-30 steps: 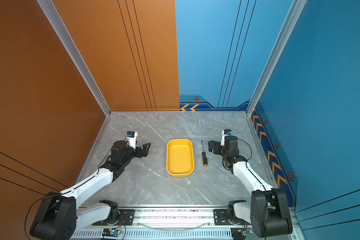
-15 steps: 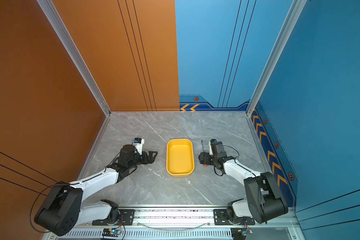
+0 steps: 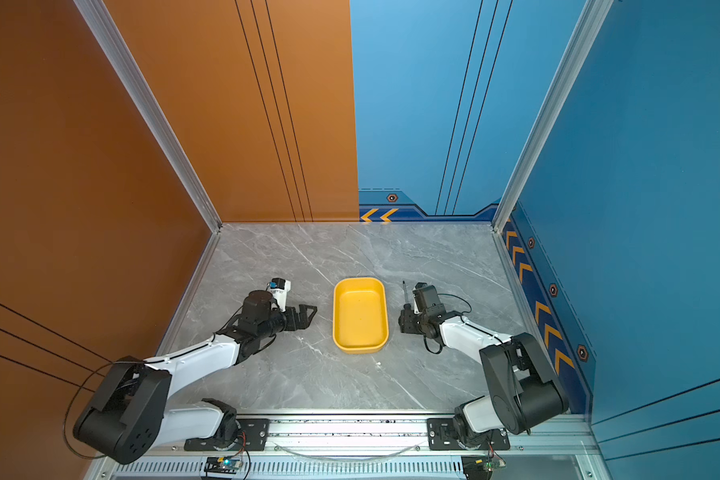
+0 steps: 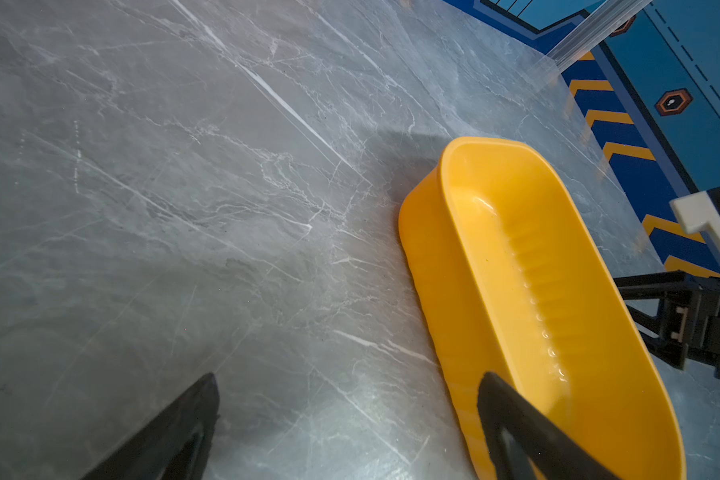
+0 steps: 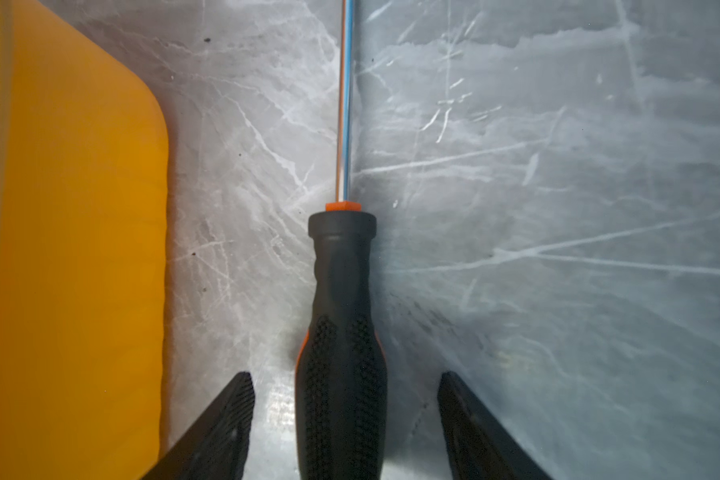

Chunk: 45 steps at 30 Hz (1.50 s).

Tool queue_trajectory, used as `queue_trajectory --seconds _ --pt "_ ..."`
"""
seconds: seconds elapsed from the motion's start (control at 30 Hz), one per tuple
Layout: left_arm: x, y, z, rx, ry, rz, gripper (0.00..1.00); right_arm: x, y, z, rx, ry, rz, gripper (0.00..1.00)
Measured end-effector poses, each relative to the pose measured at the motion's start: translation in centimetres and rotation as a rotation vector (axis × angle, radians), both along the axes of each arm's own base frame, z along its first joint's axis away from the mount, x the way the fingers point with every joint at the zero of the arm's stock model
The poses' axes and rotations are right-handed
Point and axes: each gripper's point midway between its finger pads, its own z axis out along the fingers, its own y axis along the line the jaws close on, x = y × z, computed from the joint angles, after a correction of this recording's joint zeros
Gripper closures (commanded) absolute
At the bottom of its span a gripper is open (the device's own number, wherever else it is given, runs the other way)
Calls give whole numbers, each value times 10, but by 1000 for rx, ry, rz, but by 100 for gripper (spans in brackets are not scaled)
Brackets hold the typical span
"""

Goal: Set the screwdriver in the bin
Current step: 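Lower the right gripper and close it on the black screwdriver handle, then lift the screwdriver with the right gripper and carry it over the yellow tray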

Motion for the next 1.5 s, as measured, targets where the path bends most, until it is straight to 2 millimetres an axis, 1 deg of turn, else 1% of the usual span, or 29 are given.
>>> queue_trajectory --seconds 0.13,0.27,0.4,0.6,0.73,0.87,1.07,1.17,1.23,1.33,1.43,1.5 --pt "-1 -1 0 -5 2 -6 2 7 2 3 -13 -3 -2 42" --pt "-1 -2 0 -7 3 -9 2 11 3 -2 -44 23 0 48" --pt "-1 -2 0 -10 4 -7 2 11 4 -7 -77 44 3 52" --pt "-1 -2 0 -12 5 -10 2 10 4 -8 -99 48 5 68" --pt "-1 -2 0 -11 6 -10 2 11 3 -9 -108 53 3 74" --pt "-1 -2 0 -12 5 -10 2 11 3 -9 -110 55 3 89" --pt "-1 -2 0 -11 6 -10 2 11 3 -8 -104 57 -6 91" --pt "-1 -2 0 -11 6 -10 2 7 3 -7 -91 70 -19 92" --pt "-1 -2 0 -11 6 -10 2 4 2 -1 -81 73 -32 91" --pt "-1 -2 0 -12 6 -9 2 0 0 20 -52 49 -63 94" --pt "-2 -2 0 -12 7 -9 2 0 4 58 -8 -35 -105 98" --pt "-2 -2 0 -13 10 -7 2 -2 12 86 30 -106 -121 99"
